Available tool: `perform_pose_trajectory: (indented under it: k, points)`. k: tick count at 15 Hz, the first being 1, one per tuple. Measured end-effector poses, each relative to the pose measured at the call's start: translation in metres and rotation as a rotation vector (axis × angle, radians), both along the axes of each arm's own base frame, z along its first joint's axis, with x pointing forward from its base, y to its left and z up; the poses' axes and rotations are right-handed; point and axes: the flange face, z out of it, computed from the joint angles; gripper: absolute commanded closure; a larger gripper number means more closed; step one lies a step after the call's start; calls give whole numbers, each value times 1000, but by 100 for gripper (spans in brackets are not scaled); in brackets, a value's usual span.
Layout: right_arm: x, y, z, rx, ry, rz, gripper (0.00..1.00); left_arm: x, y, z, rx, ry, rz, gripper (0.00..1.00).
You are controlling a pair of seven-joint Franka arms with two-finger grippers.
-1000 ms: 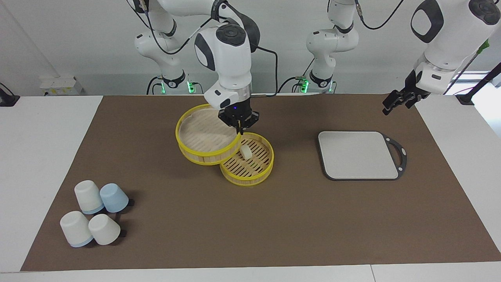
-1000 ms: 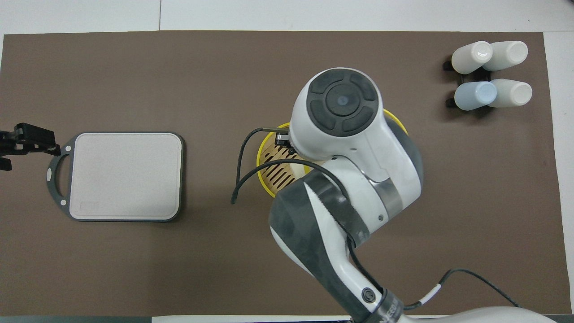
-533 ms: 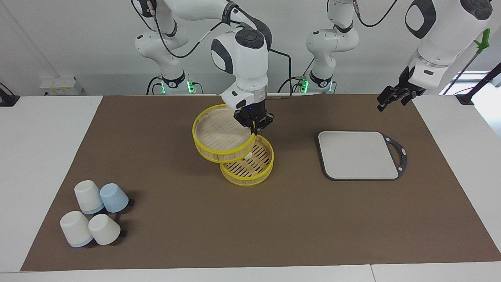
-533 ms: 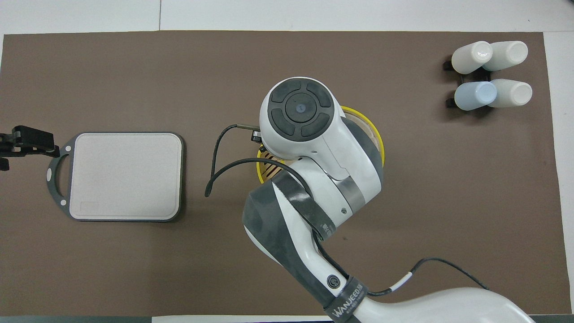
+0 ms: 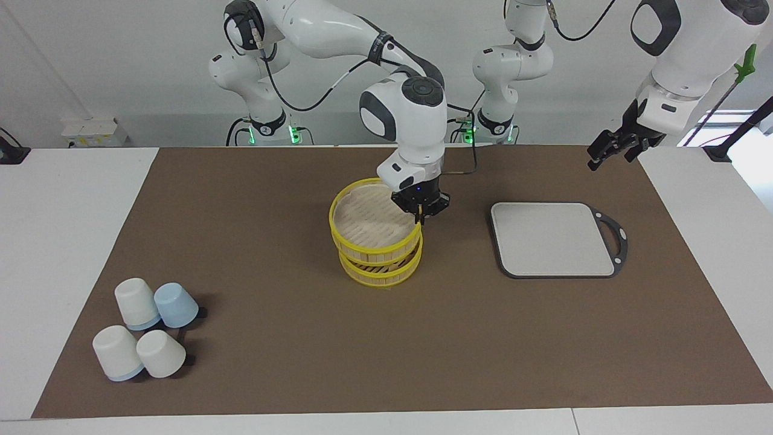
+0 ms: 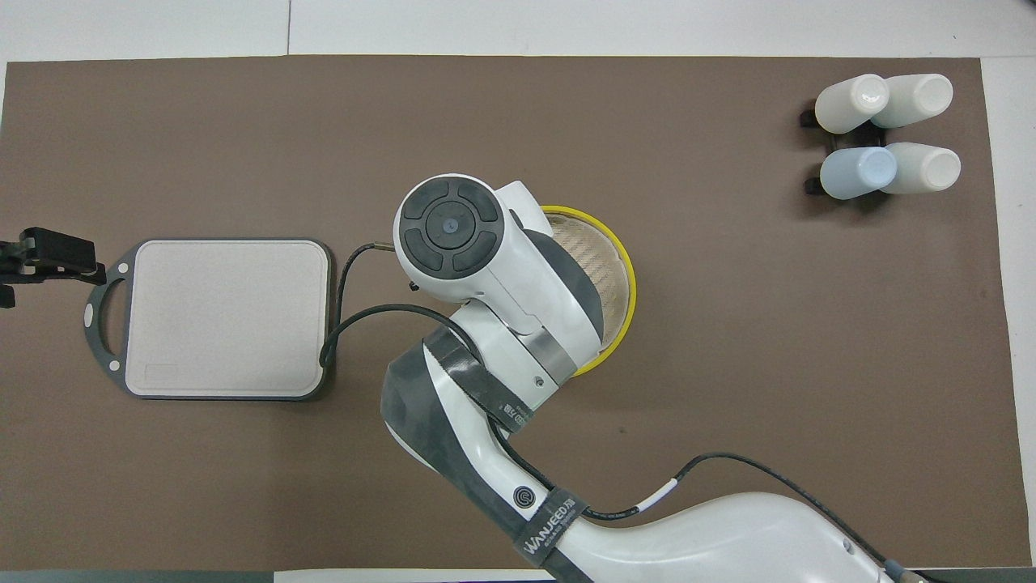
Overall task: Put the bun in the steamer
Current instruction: 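Lower the lid onto the steamer with the right gripper, then open the right gripper to release the lid on the steamer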
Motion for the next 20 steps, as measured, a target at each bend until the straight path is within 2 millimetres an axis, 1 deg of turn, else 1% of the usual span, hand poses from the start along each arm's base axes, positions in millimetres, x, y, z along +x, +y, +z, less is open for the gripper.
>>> perform_pose_trajectory:
  k: [3, 7, 9, 17, 20]
  points:
    - [2, 0, -2, 8, -11, -3, 100, 1, -4, -1, 0, 1, -7, 0]
    - [8, 0, -22, 19, -25, -10, 100, 1, -4, -1, 0, 1, -9, 0]
    - [9, 1, -27, 21, -28, -10, 100, 1, -5, -1, 0, 1, -9, 0]
    - [8, -2, -39, 8, -14, -11, 100, 1, -5, -2, 0, 3, -10, 0]
    - [8, -2, -40, 10, -16, -11, 100, 1, -6, -2, 0, 3, -12, 0]
